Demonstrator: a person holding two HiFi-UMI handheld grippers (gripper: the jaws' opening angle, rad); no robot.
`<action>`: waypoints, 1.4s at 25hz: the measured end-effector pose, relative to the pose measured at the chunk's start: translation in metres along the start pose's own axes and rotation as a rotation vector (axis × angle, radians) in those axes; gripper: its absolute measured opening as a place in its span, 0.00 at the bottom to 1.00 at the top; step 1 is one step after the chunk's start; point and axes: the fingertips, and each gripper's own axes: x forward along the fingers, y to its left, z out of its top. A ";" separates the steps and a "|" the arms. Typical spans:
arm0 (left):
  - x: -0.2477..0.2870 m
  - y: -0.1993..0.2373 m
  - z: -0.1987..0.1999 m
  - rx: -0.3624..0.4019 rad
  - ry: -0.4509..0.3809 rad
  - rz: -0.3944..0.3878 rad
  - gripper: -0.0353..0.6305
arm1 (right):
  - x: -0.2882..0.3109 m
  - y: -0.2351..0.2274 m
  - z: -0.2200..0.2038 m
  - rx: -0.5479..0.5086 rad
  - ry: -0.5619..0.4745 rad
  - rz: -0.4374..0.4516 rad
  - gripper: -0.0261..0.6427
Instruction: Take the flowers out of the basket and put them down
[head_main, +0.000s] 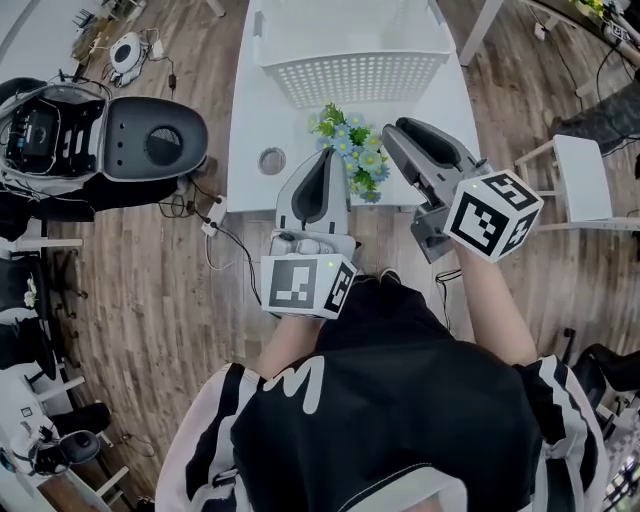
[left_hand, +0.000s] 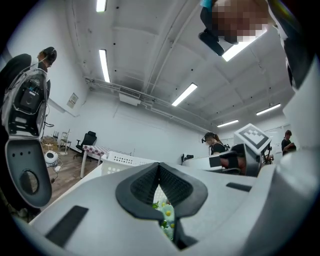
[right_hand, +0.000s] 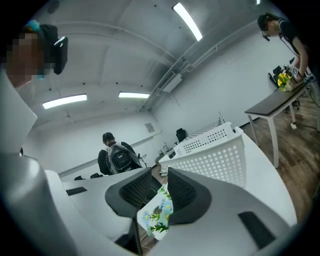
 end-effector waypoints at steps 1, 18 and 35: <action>0.000 -0.001 0.001 -0.001 -0.002 -0.004 0.05 | -0.003 0.005 0.005 -0.016 -0.019 -0.003 0.19; -0.013 -0.021 0.001 0.019 0.006 -0.126 0.05 | -0.025 0.053 -0.007 -0.160 -0.128 -0.031 0.06; -0.087 -0.081 0.015 0.054 -0.045 -0.143 0.05 | -0.100 0.110 -0.028 -0.249 -0.154 0.009 0.06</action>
